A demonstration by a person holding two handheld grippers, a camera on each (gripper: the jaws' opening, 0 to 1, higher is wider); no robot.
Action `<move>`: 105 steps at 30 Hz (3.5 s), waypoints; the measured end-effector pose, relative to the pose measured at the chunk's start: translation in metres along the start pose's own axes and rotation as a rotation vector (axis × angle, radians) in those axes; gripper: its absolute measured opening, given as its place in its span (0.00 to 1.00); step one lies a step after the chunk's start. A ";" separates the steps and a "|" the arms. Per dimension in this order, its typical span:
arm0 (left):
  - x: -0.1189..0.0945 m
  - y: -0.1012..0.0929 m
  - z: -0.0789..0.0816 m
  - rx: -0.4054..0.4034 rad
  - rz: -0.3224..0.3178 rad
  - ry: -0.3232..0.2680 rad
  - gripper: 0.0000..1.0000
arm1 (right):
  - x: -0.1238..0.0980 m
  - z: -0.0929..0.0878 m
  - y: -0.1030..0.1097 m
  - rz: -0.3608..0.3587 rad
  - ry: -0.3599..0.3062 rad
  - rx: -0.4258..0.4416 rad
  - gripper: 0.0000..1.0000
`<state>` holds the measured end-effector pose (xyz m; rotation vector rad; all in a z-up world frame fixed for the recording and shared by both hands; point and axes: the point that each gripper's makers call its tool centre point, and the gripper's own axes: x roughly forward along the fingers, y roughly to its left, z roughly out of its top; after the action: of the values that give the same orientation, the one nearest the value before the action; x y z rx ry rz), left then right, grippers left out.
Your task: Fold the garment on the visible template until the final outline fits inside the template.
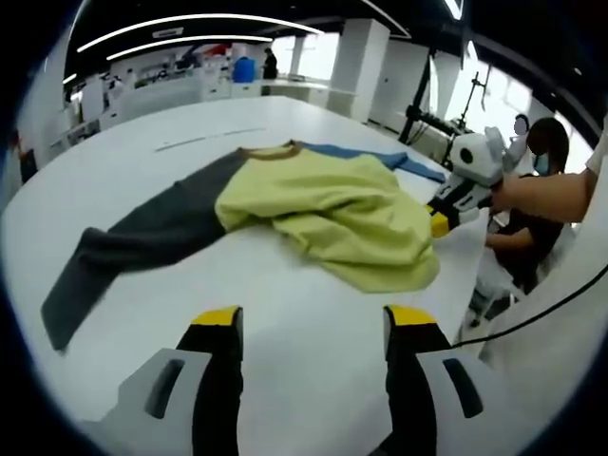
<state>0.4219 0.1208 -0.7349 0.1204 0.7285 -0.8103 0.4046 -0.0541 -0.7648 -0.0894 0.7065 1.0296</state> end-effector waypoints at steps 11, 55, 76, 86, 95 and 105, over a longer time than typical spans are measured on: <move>-0.002 -0.003 -0.005 0.000 0.001 0.003 0.55 | -0.020 0.034 0.007 -0.006 -0.069 -0.030 0.00; 0.005 0.020 -0.010 -0.043 0.016 0.023 0.55 | 0.007 0.137 -0.160 -0.232 -0.052 0.074 0.00; 0.024 0.003 0.007 -0.022 -0.029 0.010 0.52 | -0.006 0.135 -0.152 -0.235 -0.040 0.019 0.08; 0.032 -0.007 0.017 -0.007 -0.053 0.000 0.48 | -0.028 0.142 -0.139 -0.228 -0.114 0.005 0.16; 0.041 -0.015 0.026 0.010 -0.067 -0.011 0.44 | -0.044 0.119 -0.125 -0.239 -0.085 -0.036 0.18; 0.052 -0.021 0.034 0.017 -0.077 -0.016 0.39 | -0.050 0.095 -0.117 -0.237 -0.062 -0.024 0.20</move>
<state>0.4499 0.0614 -0.7391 0.1009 0.7149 -0.8903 0.5304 -0.1171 -0.6917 -0.1574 0.6110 0.8101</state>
